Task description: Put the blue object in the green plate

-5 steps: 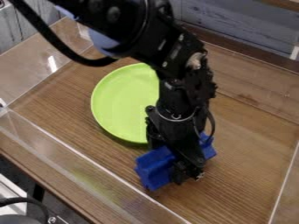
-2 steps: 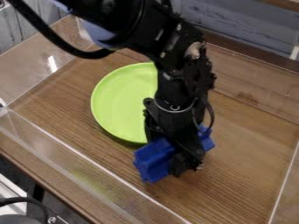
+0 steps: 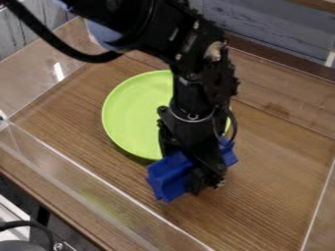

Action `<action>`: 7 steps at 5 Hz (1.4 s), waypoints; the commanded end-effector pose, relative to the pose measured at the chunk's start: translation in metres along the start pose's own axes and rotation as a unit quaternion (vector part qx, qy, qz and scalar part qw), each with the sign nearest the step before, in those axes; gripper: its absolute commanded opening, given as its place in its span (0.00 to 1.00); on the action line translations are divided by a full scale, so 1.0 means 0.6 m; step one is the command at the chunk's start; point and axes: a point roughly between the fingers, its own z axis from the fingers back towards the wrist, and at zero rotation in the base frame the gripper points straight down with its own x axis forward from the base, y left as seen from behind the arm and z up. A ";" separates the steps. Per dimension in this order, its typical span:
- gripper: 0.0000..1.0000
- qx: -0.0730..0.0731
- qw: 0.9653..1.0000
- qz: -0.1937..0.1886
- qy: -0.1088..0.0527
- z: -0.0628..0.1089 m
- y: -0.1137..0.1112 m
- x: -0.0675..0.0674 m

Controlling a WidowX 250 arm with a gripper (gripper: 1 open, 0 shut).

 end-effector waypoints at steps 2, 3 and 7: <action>0.00 0.008 0.999 0.002 -0.033 0.021 0.013 0.018; 0.00 0.010 0.999 0.000 -0.034 0.025 0.017 0.017; 0.00 0.022 0.999 0.000 -0.044 0.058 0.044 0.007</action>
